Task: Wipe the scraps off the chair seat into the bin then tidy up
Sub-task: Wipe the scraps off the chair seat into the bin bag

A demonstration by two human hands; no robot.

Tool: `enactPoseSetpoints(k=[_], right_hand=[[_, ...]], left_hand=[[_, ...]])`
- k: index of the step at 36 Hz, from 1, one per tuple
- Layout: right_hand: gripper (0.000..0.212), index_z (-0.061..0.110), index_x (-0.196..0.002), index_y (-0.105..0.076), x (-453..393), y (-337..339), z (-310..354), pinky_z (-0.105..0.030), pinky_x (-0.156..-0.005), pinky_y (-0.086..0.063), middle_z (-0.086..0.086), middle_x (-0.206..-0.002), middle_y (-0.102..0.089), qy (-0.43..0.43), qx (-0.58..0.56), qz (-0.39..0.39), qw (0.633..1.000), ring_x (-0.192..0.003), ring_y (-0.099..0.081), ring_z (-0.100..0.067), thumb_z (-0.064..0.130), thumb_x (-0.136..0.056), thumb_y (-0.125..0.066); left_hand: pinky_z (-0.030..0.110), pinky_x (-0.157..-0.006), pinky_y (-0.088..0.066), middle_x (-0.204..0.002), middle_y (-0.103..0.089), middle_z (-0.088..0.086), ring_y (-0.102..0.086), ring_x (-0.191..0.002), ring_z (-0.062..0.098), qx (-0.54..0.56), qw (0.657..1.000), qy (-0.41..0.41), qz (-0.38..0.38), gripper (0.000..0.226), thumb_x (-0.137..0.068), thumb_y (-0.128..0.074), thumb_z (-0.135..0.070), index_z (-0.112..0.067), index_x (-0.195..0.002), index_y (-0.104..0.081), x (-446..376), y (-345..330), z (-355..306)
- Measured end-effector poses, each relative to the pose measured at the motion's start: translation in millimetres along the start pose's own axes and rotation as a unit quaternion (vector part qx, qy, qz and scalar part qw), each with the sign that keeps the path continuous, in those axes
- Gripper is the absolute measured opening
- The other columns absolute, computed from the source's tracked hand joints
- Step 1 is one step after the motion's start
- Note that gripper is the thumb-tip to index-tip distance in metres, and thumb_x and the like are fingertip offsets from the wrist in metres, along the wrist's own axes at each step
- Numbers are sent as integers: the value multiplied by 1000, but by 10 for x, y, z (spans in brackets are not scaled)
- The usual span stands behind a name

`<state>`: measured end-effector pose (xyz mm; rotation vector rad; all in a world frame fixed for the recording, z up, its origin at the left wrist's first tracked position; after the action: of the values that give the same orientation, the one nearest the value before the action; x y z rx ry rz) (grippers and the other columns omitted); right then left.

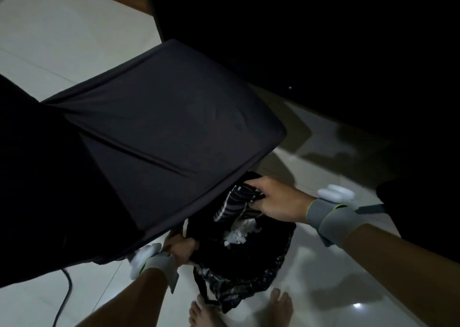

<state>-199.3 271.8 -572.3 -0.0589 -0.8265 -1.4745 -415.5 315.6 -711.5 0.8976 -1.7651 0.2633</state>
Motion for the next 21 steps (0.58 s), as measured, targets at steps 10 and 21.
enactPoseSetpoints(k=[10,21], right_hand=[[22,24,-104,-68,-179,-49,-522,-42,-92,-52,-1,-108,-73,-40,-24,-80,996,-104,-65,-23,13,-88,-57],[11,18,-95,-66,-223,-164,-972,-40,-90,-53,-2,-99,-72,-72,-46,-89,992,-96,-66,-22,24,-88,-60]], left_hand=[[58,-92,-53,-129,-56,18,-55,-117,47,-78,997,-30,4,74,-77,-55,7,-26,-142,-41,-274,-173,4],[44,-105,-44,-137,-53,17,-51,-124,40,-156,981,-87,-78,59,-89,-47,-4,-32,-140,-41,-357,-140,-32]])
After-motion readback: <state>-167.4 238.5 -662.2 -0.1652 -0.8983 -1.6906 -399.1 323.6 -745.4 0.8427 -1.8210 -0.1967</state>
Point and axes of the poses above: each hand's wrist, its own x-axis away from the middle knuckle, its own y-axis out of the back of the hand, z = x × y, the point moved 10 cm from there along -x, towards the middle knuckle
